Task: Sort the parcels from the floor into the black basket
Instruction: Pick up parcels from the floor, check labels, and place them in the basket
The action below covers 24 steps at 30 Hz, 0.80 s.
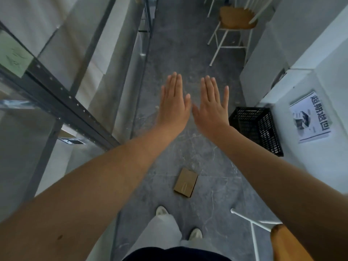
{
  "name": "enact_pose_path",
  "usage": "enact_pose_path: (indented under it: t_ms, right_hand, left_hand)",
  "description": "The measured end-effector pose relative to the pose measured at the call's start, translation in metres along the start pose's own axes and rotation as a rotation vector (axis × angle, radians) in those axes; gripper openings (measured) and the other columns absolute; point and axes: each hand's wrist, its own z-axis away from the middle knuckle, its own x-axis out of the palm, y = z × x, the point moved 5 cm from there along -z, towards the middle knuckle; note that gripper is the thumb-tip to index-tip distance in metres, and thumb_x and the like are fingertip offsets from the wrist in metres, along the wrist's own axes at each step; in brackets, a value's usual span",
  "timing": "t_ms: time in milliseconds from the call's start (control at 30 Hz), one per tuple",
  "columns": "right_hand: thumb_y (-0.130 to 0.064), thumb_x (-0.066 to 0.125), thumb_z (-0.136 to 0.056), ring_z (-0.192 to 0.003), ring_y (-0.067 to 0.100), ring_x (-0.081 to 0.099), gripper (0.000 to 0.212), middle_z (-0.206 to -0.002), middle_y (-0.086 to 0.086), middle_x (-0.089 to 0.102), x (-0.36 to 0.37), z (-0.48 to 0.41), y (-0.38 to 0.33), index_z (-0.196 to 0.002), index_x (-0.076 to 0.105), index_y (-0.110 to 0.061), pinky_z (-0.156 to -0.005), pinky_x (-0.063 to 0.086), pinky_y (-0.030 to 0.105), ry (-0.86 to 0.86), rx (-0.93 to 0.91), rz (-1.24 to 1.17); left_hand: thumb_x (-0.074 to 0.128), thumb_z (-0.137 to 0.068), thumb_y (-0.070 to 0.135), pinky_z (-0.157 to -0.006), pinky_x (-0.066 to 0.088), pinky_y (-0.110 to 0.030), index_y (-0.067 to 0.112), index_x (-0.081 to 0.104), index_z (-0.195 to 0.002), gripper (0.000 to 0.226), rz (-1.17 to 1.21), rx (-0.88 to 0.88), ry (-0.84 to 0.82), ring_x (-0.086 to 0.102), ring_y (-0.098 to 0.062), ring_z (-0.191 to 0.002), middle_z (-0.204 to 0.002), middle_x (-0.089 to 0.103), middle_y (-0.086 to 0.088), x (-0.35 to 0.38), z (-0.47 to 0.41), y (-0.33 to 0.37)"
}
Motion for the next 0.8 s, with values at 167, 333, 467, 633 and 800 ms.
enact_pose_path:
  t_ms: [167, 333, 467, 633, 800]
  right_hand:
    - [-0.041, 0.022, -0.105, -0.15, 0.019, -0.017, 0.069, -0.164, 0.007, -0.013, 0.049, -0.017, -0.018, -0.155, -0.011, -0.006, -0.12, -0.01, 0.052, -0.075, -0.027, 0.031]
    - [-0.04, 0.022, -0.104, -0.151, 0.02, -0.016, 0.069, -0.164, 0.007, -0.012, 0.107, -0.017, -0.027, -0.154, -0.012, -0.006, -0.119, -0.012, 0.051, -0.15, -0.087, 0.063]
    - [-0.037, 0.03, -0.103, -0.151, 0.019, -0.015, 0.072, -0.165, 0.006, -0.012, 0.176, -0.006, -0.018, -0.155, -0.01, -0.008, -0.121, -0.011, 0.05, -0.291, -0.096, -0.005]
    - [-0.027, 0.039, -0.099, -0.151, 0.018, -0.015, 0.077, -0.165, 0.006, -0.012, 0.299, -0.004, -0.011, -0.155, -0.01, -0.009, -0.121, -0.01, 0.05, -0.466, -0.152, -0.01]
    - [-0.023, 0.044, -0.097, -0.151, 0.019, -0.012, 0.079, -0.165, 0.006, -0.009, 0.448, 0.012, 0.007, -0.156, -0.008, -0.009, -0.12, -0.011, 0.046, -0.653, -0.158, -0.024]
  left_hand:
    - [0.034, -0.105, 0.022, -0.123, -0.003, -0.035, 0.001, 0.009, -0.155, 0.06, 0.076, -0.156, -0.054, 0.0, -0.024, -0.152, -0.164, 0.006, -0.014, 0.05, 0.009, -0.046]
    - [0.036, -0.103, 0.018, -0.123, 0.002, -0.039, -0.001, 0.01, -0.154, 0.06, 0.111, -0.278, -0.114, 0.003, -0.026, -0.152, -0.164, 0.009, -0.016, 0.106, 0.027, -0.085]
    - [0.033, -0.105, 0.022, -0.123, -0.001, -0.034, 0.002, 0.008, -0.156, 0.06, 0.125, -0.395, -0.158, 0.001, -0.022, -0.152, -0.164, 0.007, -0.012, 0.15, 0.06, -0.124]
    - [0.035, -0.103, 0.018, -0.124, 0.004, -0.039, 0.0, 0.013, -0.154, 0.059, 0.095, -0.613, -0.259, 0.007, -0.025, -0.152, -0.163, 0.013, -0.015, 0.238, 0.122, -0.2]
    - [0.045, -0.094, 0.009, -0.121, 0.013, -0.04, -0.001, 0.018, -0.153, 0.065, 0.068, -0.892, -0.398, 0.017, -0.029, -0.149, -0.16, 0.021, -0.017, 0.356, 0.197, -0.268]
